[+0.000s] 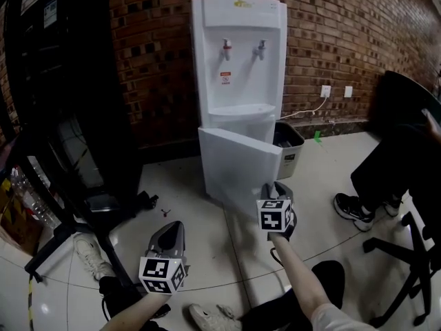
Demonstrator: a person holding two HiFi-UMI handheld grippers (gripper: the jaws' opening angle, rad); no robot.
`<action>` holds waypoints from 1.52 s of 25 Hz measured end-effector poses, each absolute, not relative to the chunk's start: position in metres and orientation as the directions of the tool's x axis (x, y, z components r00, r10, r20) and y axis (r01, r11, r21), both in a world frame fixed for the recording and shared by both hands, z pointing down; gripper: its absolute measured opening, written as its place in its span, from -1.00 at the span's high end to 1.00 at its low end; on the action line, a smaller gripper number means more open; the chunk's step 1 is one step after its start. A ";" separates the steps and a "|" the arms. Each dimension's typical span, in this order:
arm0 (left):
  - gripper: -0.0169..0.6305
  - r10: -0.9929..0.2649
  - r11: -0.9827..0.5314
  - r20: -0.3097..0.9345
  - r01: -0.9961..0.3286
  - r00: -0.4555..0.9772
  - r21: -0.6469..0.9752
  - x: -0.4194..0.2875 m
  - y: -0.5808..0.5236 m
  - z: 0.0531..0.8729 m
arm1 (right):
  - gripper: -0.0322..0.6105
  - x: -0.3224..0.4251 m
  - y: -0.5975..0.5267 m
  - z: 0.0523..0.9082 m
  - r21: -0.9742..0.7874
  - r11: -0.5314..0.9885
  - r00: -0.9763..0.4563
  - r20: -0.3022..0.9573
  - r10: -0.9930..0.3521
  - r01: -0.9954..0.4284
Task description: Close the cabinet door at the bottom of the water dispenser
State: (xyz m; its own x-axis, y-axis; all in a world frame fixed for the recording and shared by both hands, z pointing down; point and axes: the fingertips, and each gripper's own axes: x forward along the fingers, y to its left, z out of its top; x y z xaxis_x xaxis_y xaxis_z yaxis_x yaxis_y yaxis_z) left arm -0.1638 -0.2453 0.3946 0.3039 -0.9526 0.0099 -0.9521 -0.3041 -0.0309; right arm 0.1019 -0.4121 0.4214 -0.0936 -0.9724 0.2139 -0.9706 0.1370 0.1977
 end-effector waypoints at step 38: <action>0.94 -0.975 -0.213 -0.081 -0.975 0.208 0.065 -0.111 -0.385 0.405 | 0.90 0.153 -0.587 0.415 0.291 0.172 -0.124 0.176 -0.977 -0.941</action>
